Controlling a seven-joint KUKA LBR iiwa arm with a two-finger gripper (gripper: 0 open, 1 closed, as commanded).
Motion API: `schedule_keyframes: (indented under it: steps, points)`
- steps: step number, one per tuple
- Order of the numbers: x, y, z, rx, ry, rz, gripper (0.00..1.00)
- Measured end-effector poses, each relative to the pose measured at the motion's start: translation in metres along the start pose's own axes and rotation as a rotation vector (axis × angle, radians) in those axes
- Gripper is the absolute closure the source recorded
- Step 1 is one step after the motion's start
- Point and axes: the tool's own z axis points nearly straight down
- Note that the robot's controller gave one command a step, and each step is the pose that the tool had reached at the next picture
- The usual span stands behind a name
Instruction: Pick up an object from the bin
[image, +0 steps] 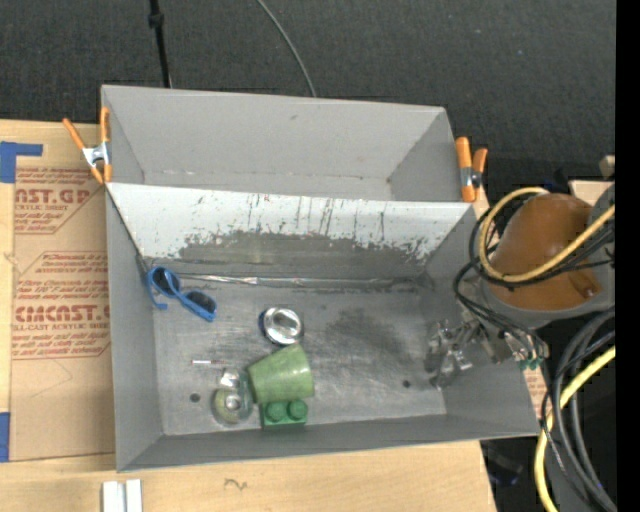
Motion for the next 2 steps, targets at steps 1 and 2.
schedule_keyframes:
  steps: [1,2]
  points:
    - [-0.011,-0.005,-0.037,0.002,-0.004,0.006,1.0]
    - [-0.11,0.05,-0.024,-0.004,-0.006,0.08,1.0]
